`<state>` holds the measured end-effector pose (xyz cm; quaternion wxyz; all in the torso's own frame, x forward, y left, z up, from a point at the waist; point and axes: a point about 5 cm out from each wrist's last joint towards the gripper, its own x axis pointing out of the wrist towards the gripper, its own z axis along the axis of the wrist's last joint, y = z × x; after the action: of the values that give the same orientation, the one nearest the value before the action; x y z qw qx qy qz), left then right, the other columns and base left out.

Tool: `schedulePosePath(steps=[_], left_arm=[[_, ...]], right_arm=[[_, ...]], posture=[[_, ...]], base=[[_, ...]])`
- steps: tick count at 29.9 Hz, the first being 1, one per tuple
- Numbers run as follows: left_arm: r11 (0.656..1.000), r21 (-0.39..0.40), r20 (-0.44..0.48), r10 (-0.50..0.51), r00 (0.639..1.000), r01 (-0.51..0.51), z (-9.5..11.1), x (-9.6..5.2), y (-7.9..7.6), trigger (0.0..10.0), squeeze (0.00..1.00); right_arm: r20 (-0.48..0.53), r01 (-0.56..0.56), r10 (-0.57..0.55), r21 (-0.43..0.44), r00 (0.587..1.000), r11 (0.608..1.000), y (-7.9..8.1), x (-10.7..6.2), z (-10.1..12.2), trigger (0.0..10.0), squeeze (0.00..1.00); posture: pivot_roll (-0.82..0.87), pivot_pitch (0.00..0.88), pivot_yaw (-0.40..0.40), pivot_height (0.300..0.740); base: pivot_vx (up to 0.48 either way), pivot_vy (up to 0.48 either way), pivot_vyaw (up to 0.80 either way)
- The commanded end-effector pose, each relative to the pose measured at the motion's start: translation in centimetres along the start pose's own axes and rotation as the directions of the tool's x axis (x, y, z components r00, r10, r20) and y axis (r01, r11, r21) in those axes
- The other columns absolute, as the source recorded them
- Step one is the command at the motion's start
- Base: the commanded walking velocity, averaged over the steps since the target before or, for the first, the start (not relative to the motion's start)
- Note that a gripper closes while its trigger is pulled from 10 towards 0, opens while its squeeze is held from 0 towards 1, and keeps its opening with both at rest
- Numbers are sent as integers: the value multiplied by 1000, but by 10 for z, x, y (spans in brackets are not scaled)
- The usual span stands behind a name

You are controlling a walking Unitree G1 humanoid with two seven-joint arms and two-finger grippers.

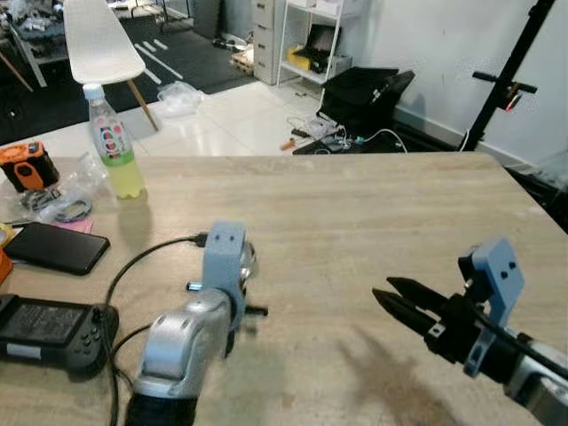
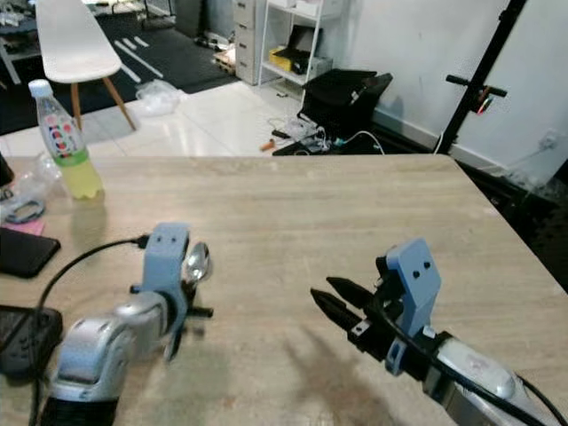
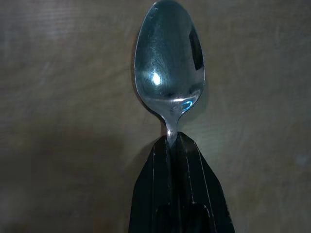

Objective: Setting the table

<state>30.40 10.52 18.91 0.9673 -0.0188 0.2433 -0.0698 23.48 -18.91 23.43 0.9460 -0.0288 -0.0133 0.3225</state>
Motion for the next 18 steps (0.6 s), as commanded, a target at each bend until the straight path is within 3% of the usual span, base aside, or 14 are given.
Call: schedulePosePath(steps=[1,10,11,16,17,18], left_arm=[[999,-22,-93,30,995,-32,-16,-4,11,10000,0],[994,-26,-95,100,990,-103,-20,-10,21,10000,0],[994,-29,-96,102,990,-105,-21,-10,21,10000,1000],[995,-18,-71,92,993,-93,-16,-11,20,10000,1000],[996,-3,-50,85,995,-85,-12,-13,19,10000,0],[997,13,-23,82,996,-82,-8,-16,19,10000,0]], right_arm=[[-3,-15,15,13,1000,1000,3,2,-2,10000,0],[8,-24,24,21,1000,999,3,7,-3,10000,0],[10,-25,24,20,1000,999,3,8,-3,10000,0],[14,-27,26,20,1000,999,2,9,-2,10000,0],[14,-25,25,20,1000,999,2,9,-2,10000,0],[15,-23,23,20,1000,1000,2,9,-2,10000,0]], posture=[[62,155,84,740],[77,151,75,740],[77,151,72,740],[75,148,69,740],[74,147,70,740],[74,146,71,740]], base=[[0,0,0],[0,0,0],[0,0,0],[0,0,0],[0,0,0],[0,0,0]])
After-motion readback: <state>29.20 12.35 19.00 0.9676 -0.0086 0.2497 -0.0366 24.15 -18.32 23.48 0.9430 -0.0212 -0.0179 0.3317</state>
